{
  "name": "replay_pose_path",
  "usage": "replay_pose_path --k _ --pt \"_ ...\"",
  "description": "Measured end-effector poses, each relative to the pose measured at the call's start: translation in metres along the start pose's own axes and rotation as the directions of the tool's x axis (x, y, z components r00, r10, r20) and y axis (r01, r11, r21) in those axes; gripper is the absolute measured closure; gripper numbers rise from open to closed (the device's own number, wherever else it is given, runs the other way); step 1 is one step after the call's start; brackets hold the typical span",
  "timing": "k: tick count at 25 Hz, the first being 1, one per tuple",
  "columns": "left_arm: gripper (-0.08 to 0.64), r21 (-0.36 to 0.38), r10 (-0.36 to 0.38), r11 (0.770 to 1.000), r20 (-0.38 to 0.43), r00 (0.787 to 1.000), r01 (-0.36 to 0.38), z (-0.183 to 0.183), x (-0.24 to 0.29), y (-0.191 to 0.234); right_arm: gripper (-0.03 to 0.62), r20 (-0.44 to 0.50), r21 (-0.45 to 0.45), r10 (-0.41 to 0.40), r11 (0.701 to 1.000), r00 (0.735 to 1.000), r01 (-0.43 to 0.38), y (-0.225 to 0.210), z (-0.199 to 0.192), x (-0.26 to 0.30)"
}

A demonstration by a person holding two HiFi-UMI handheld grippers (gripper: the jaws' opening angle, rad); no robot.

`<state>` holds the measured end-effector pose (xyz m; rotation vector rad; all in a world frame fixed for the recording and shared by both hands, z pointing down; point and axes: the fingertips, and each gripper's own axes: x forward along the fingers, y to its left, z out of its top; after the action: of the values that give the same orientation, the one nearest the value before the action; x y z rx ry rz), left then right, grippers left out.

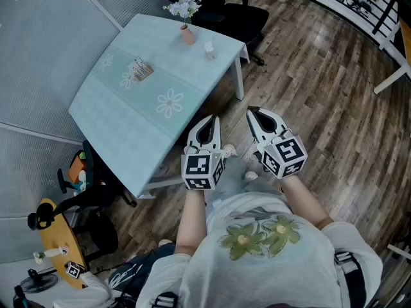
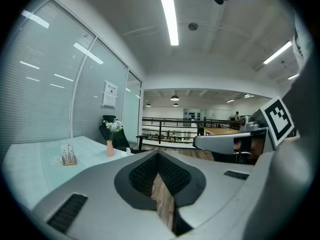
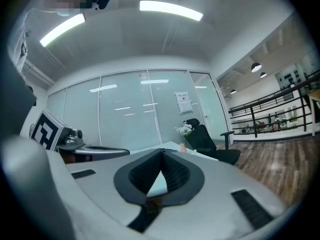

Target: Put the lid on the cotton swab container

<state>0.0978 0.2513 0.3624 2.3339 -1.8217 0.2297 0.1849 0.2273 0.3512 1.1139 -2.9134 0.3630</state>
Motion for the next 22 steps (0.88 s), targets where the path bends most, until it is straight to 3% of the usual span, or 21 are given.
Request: replay_pose_path --k 8,19,22 --pt "0.566 -0.015 -0.006 1.0 0.016 1.0 0.006 0.009 0.032 0.032 0.595 -0.003 -0.041 -0.023 0.999 1.0 0.023 -0.015 0.005 0.046" --pt "0.565 -0.032 -0.05 0.998 0.01 0.999 0.05 0.028 0.131 0.106 0.594 -0.023 -0.079 -0.046 0.996 0.999 0.044 -0.066 0.022 0.152" --pt "0.49 -0.042 -0.101 0.994 0.008 0.995 0.101 0.032 0.156 0.123 0.594 -0.018 -0.078 -0.057 0.995 0.998 0.056 -0.079 0.025 0.181"
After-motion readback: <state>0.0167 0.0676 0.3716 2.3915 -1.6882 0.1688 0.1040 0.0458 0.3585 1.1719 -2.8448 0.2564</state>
